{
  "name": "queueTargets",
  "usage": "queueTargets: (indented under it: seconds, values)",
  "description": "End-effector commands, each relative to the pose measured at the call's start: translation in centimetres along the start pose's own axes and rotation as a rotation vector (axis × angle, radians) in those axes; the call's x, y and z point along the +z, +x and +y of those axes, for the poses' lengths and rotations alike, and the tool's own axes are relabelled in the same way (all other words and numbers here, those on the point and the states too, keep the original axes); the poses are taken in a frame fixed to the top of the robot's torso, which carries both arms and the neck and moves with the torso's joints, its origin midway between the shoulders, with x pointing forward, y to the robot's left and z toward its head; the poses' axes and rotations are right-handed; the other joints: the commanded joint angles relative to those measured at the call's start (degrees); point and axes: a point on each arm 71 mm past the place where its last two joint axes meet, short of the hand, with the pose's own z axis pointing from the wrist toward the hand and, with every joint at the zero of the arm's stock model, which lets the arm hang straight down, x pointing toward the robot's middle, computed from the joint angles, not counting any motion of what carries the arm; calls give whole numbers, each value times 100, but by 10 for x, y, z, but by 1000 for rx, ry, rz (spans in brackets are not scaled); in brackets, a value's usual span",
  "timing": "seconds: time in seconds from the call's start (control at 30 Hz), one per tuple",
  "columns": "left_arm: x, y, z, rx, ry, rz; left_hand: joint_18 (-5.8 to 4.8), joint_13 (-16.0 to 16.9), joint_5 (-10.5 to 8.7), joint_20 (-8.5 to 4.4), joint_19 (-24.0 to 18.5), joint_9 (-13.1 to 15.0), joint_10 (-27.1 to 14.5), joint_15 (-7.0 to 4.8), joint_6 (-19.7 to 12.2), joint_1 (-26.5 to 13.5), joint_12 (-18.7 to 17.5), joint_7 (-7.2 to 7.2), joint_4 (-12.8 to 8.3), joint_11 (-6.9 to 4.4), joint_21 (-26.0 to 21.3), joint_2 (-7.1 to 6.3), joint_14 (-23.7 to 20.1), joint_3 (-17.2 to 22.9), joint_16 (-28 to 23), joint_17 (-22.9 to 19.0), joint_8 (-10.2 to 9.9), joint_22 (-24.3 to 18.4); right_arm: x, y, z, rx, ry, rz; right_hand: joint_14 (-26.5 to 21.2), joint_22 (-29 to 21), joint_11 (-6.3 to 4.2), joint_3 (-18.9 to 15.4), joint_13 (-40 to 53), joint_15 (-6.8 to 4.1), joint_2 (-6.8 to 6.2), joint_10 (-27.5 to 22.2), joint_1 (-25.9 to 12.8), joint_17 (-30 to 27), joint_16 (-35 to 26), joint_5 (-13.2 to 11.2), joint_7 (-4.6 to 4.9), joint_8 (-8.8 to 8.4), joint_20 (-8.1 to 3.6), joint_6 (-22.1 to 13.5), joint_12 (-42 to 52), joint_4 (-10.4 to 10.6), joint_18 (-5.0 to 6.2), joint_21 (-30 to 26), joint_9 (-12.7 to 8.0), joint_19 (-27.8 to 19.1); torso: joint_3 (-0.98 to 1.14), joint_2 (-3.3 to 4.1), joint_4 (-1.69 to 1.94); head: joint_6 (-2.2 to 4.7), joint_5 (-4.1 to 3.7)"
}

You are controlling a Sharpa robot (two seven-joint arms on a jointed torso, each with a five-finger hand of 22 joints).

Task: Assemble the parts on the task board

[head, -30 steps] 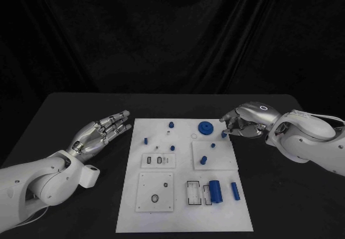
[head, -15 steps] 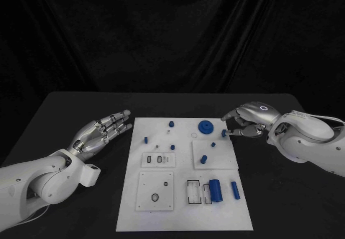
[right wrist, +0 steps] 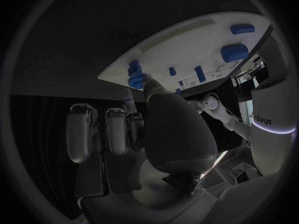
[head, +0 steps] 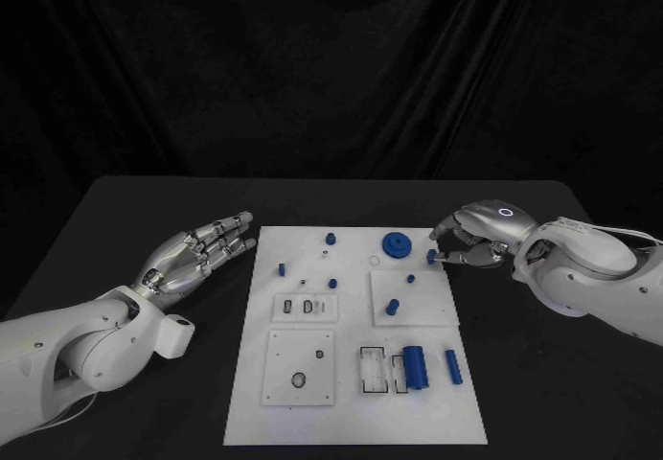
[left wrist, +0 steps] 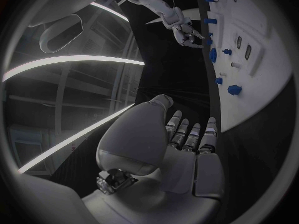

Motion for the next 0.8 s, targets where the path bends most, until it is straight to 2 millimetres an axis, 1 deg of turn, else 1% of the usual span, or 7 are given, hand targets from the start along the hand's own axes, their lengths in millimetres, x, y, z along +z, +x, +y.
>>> queueTargets:
  seconds: [0.03, 0.13, 0.2, 0.37, 0.57, 0.63, 0.8]
  values:
    - [-1, 1, -18, -10, 243, 12, 107, 5, 26, -13, 32, 8, -15, 14, 33, 0, 21, -8, -37, 43, 17, 49, 44, 6, 23, 5, 19, 8, 0, 2, -1, -7, 21, 3, 386, 654, 14, -13, 1506, 0, 22, 624, -39, 631, 28, -13, 4, 40, 12, 59, 14, -29, -46, 17, 13, 70, 0, 0, 8, -11, -6]
    - [-1, 1, -18, -10, 242, 13, 107, 5, 26, -13, 32, 8, -15, 14, 33, 0, 21, -8, -37, 43, 17, 49, 44, 6, 23, 5, 19, 8, 0, 4, -1, -6, 19, 4, 381, 654, 18, -21, 1506, 3, 12, 624, -51, 623, 22, -83, 6, 48, 15, 51, 14, -29, -44, 14, 32, 64, 0, 1, 10, -14, -4]
    - [-1, 1, -18, -10, 242, 12, 107, 5, 26, -13, 32, 8, -15, 14, 33, 0, 21, -8, -37, 43, 17, 49, 44, 6, 23, 5, 19, 8, 0, 4, 0, -6, 18, 5, 371, 642, 21, -31, 1506, 7, 2, 624, -67, 602, 6, -188, 8, 54, 20, 34, 14, -25, -38, -2, 54, 48, -2, -1, 6, -29, 3]
    - [-1, 1, -17, -11, 240, 13, 107, 4, 28, -9, 37, 8, -16, 15, 32, 1, 25, -5, -41, 48, 20, 52, 48, 10, 27, 6, 19, 9, 1, 5, 0, -4, 15, 4, 365, 647, 22, -55, 1506, 10, -22, 624, -119, 596, -4, -372, 9, 65, 25, 7, 14, 13, -36, -7, 92, 41, -6, -7, 3, -27, 8]
    - [-1, 1, -17, -12, 240, 15, 107, 4, 29, -5, 43, 8, -18, 18, 32, 3, 26, -2, -45, 53, 23, 55, 49, 15, 27, 6, 19, 10, 1, 6, 0, -5, 19, 9, 354, 621, 23, -57, 1506, 11, -30, 624, -122, 563, -24, -407, 10, 65, 26, -4, 14, 19, -27, -33, 100, 20, -2, -5, 3, -13, -6]
    - [-1, 1, -17, -13, 240, 15, 107, 4, 29, -5, 43, 8, -18, 18, 32, 3, 26, -2, -45, 53, 23, 55, 49, 15, 27, 6, 19, 10, 1, 7, 0, -5, 21, 12, 348, 610, 24, -57, 1506, 11, -30, 624, -122, 541, -35, -409, 10, 65, 26, -5, 14, 19, -23, -43, 100, 12, -2, -5, 3, -25, -6]
    - [0, 1, -17, -13, 239, 16, 106, 4, 29, -3, 48, 8, -18, 20, 34, 3, 28, -1, -47, 54, 26, 57, 50, 17, 29, 6, 19, 12, 2, 9, -1, -5, 25, 18, 339, 589, 26, -53, 1506, 12, -31, 624, -111, 513, -51, -412, 11, 68, 27, -5, 14, 13, -17, -62, 105, -5, -3, -3, 2, -14, 1]
